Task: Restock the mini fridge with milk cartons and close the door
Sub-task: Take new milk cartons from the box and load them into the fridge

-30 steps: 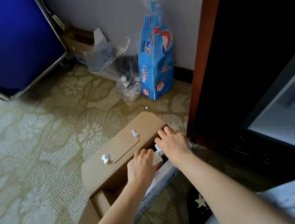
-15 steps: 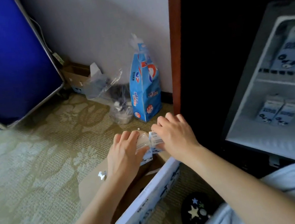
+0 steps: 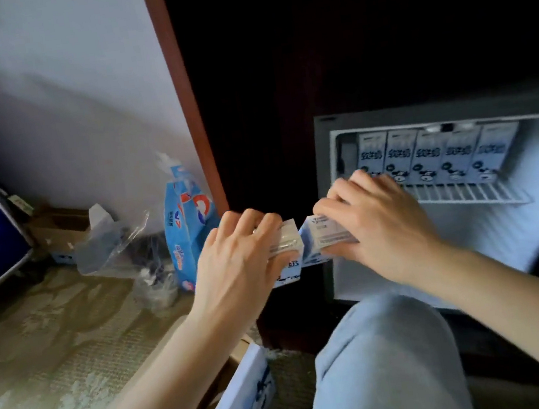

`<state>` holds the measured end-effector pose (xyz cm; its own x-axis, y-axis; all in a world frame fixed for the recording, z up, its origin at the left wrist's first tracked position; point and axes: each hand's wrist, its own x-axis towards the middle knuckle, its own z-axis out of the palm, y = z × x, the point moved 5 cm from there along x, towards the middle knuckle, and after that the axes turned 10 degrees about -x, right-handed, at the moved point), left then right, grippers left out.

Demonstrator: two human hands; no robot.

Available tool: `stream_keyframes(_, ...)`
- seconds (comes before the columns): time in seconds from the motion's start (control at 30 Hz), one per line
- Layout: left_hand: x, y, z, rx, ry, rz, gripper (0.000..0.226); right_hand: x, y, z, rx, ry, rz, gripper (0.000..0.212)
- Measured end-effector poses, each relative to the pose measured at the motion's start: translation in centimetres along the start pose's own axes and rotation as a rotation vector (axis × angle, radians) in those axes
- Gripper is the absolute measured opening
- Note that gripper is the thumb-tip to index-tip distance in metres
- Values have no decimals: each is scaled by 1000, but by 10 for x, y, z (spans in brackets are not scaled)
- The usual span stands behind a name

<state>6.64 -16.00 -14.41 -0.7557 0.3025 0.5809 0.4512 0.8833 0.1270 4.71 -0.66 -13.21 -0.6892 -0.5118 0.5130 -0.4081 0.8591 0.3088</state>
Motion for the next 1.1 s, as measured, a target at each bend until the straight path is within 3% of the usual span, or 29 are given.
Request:
stream_keyframes(0.23,67,72,20,-18,-89,202,47,-53,87,-19,-155,-47,173,52)
stream_keyframes(0.47,102,135,84,-128,-309,300,50,-99,142,11,-192,-242,263,52)
stream_keyframes(0.7,111,167,160,-180,-485,270,46,-124,170,66,-97,-417,314,54)
stream_keyframes(0.93,107,164,238,-196,-661,166,44,-145,187,137,-56,-571,388,37)
stream_keyframes(1.1,104,160,287,-167,-728,164,44,-146,186,187,-42,-728,410,37)
